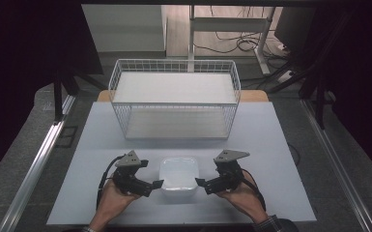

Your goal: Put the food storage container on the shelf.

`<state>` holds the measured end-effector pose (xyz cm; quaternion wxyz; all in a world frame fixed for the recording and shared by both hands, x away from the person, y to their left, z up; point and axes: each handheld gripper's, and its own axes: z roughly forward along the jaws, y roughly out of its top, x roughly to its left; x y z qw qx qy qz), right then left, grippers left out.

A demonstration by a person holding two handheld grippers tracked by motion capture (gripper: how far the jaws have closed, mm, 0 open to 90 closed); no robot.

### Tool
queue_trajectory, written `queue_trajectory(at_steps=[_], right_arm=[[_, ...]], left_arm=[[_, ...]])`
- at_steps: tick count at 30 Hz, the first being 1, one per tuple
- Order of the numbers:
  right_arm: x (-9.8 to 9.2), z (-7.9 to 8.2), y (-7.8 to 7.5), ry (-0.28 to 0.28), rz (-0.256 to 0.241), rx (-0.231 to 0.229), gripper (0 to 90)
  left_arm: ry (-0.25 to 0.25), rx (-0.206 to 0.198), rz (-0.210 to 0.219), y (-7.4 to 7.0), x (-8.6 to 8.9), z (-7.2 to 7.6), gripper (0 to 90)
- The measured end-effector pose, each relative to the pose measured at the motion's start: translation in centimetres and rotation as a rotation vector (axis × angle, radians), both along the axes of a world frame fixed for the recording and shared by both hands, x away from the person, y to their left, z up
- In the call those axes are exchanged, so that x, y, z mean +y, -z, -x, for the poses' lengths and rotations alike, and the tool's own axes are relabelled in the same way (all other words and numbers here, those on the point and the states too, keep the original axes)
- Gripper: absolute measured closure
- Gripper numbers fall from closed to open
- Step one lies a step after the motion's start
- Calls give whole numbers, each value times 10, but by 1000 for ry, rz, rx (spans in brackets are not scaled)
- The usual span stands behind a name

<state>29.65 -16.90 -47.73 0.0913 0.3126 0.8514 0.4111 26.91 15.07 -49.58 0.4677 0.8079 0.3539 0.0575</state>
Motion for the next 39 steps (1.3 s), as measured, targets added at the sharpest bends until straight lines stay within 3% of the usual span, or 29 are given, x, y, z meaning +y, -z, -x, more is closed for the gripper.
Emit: queue_trajectory(at_steps=[6,10,13,16,18,19,21,25,28,31,33,36,39], right_arm=[[17,-9,1,-26,2,49,33],[26,-15,9,-36,18,90,57],[24,-16,12,-41,-10,136,103],[22,-17,13,-55,-48,206,167],[21,-16,15,-50,-47,238,139],[21,-16,15,-50,-47,238,139],[19,-11,10,-28,-29,233,208],[10,-6,2,17,-45,245,368],[6,1,-4,64,-58,215,528],[3,7,-9,83,-92,218,618],[2,10,-9,84,-111,212,636],[1,15,-9,88,-128,228,638],[-5,18,-3,75,-170,305,621]], left_arm=[[16,25,-12,2,-14,-13,49],[18,66,-26,10,-18,-17,60],[51,114,28,15,-16,-18,118],[70,135,45,14,-17,-15,205],[63,146,57,13,-17,-12,276],[63,146,57,13,-17,-12,297],[28,146,68,10,-15,-6,375],[-10,144,110,5,-10,3,571],[-25,154,128,4,-8,8,623],[-46,168,123,4,-6,14,659],[-56,174,138,5,-4,18,679],[-61,159,123,3,-5,23,695],[-67,161,134,4,-4,26,707]])
